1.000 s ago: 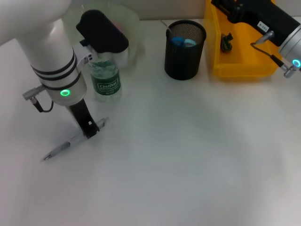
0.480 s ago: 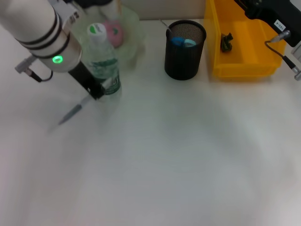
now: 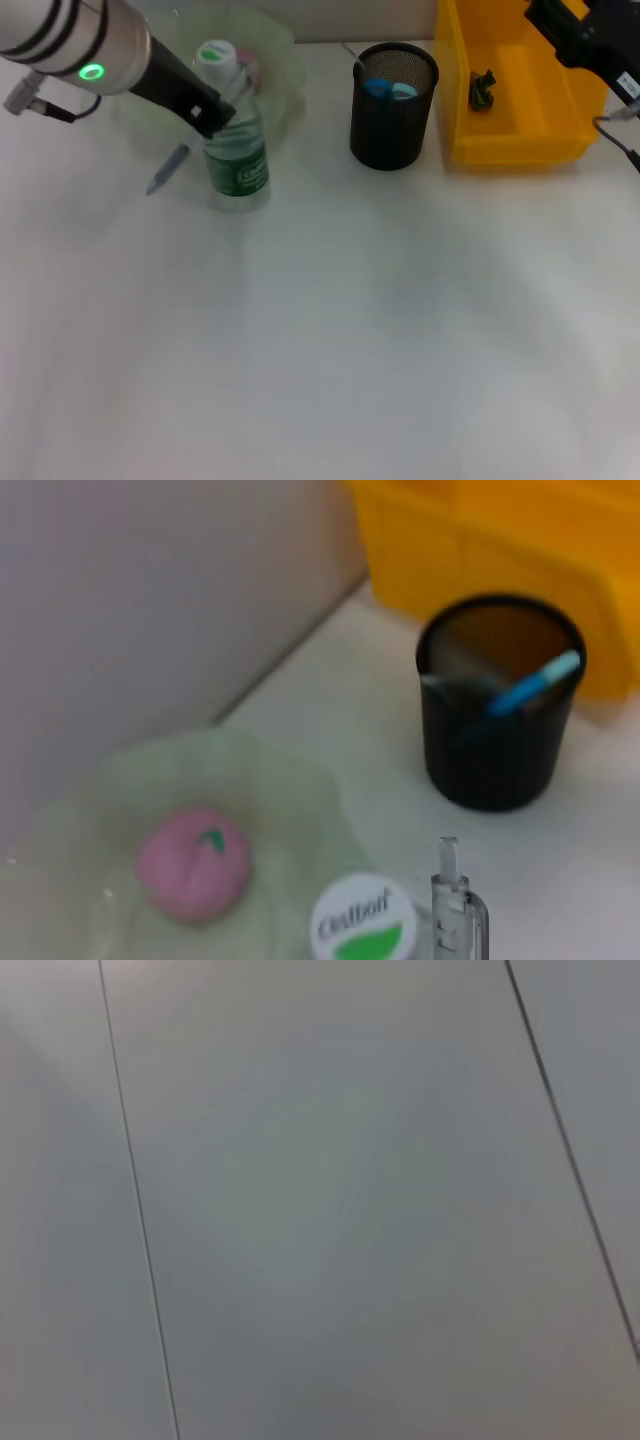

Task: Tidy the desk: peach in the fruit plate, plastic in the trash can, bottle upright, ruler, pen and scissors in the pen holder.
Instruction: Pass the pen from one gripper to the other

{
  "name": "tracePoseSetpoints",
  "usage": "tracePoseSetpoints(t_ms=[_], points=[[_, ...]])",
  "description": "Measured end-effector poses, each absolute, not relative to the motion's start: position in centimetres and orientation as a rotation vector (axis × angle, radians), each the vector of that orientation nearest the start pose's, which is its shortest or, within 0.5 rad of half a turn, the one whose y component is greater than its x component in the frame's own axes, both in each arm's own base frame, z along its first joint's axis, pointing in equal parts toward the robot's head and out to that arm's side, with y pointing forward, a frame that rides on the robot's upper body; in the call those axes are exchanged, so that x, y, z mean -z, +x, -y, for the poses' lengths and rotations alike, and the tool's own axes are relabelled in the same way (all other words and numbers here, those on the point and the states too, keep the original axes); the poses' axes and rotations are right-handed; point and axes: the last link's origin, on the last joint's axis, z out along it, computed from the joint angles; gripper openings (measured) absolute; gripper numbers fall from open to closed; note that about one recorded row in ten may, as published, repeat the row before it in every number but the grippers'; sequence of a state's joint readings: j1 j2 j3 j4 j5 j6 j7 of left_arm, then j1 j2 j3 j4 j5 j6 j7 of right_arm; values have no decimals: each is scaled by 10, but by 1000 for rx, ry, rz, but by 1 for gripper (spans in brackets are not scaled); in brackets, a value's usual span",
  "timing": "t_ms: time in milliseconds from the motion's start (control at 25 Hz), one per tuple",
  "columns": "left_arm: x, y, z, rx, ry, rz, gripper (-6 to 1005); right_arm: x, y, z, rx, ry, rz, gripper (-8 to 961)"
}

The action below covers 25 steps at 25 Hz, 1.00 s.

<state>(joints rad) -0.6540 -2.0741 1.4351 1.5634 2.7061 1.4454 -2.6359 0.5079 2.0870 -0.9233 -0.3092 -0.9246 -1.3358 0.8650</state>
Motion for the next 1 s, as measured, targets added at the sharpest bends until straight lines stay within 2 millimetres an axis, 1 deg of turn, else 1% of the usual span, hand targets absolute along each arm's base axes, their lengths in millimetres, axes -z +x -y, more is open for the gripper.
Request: tracePoseSetpoints(t_ms=[80,120,200,280,320,360,400,440,520,560,600,640,680,760,800,840,960,1000], points=[[-35,-116,-379,-295,-2418,589,181,-16,264,-358,-1205,-1903,-552,604],[-35,-116,-379,-295,-2418,589,181,-16,267,-353,-1217,-1902,-563,604],[-43,-119,-373,-270,-2397,587,181,-15,267,-351,-1223,-1902,-567,604],[-45,-120,-369,-259,-2393,588,181,-14,269,-349,-1228,-1904,-572,604],[-48,-118,-363,-226,-2403,586,180,-14,270,-347,-1227,-1907,-577,604],[-48,-118,-363,-226,-2403,586,180,-14,270,-347,-1227,-1907,-577,604],[-50,-116,-359,-200,-2414,584,180,-13,270,-347,-1226,-1910,-577,604],[-60,-112,-348,-110,-2437,580,180,-13,271,-346,-1222,-1915,-579,604],[-63,-111,-344,-80,-2442,582,180,-12,271,-346,-1221,-1917,-581,604],[-75,-109,-333,11,-2446,581,180,-12,271,-345,-1220,-1918,-582,603],[-75,-109,-333,11,-2446,581,180,-12,271,-345,-1220,-1918,-582,603],[-84,-108,-323,85,-2450,571,180,-11,272,-345,-1219,-1919,-584,603],[-84,-108,-323,85,-2450,571,180,-11,272,-345,-1219,-1919,-584,603],[-89,-110,-313,161,-2472,551,181,-11,272,-344,-1218,-1919,-585,603],[-89,-110,-313,161,-2472,551,181,-11,272,-344,-1218,-1920,-586,603],[-95,-111,-304,266,-2502,531,181,-10,272,-343,-1217,-1922,-588,603],[-101,-110,-296,387,-2532,494,181,-9,273,-343,-1217,-1922,-592,603],[-101,-110,-296,387,-2532,494,181,-9,273,-343,-1218,-1923,-593,603]])
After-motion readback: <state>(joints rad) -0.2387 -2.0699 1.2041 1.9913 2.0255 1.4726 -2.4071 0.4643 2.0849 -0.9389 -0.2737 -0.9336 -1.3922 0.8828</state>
